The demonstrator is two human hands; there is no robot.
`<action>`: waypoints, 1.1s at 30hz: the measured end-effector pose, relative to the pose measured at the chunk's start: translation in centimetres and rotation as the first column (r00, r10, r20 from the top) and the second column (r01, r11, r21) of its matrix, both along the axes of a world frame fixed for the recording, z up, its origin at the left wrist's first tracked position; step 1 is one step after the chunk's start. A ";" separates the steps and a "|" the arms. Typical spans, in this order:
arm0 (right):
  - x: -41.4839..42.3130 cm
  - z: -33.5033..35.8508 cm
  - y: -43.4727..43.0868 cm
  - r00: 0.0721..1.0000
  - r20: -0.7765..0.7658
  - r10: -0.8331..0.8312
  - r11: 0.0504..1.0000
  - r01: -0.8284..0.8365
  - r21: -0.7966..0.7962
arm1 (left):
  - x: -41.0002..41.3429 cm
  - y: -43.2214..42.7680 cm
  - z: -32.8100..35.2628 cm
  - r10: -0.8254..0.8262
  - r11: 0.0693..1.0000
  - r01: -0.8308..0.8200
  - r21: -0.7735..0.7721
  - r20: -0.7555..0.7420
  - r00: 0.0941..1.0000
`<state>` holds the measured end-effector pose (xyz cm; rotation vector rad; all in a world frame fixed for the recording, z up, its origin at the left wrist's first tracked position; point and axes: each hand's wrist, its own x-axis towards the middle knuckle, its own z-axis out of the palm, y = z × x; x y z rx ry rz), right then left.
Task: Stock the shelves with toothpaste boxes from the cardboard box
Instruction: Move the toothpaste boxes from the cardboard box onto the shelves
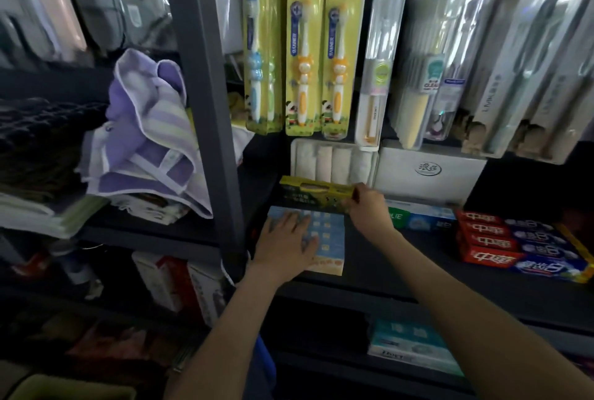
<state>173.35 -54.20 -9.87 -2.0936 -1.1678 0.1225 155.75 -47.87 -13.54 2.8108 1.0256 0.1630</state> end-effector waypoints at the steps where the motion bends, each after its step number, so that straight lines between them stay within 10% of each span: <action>1: 0.2 -0.4 0.7 1.000 0.011 0.026 0.998 -0.026 -0.049 | 0.0 0.0 -0.1 0.007 1.000 -0.007 0.008 0.005 1.000; 15: 1.2 -2.0 0.5 0.959 -0.276 0.067 0.989 -0.100 -0.106 | 0.2 -0.2 -0.4 0.024 0.998 -0.025 0.057 0.020 1.000; 24: 1.0 -2.8 -18.9 0.955 -0.297 -0.008 0.980 0.066 0.188 | 8.4 -16.7 -1.4 -0.330 0.944 0.291 0.156 0.442 0.834; 28: 3.0 -8.6 -33.8 0.891 -0.317 -0.326 0.931 0.360 0.054 | 13.9 -29.6 -6.3 -0.541 0.779 0.604 -0.169 0.307 0.783; 33: -0.4 -18.0 -54.9 0.565 -0.432 -0.703 0.665 0.737 -0.117 | 16.1 -46.5 -14.9 -0.867 0.452 0.817 -0.359 0.040 0.497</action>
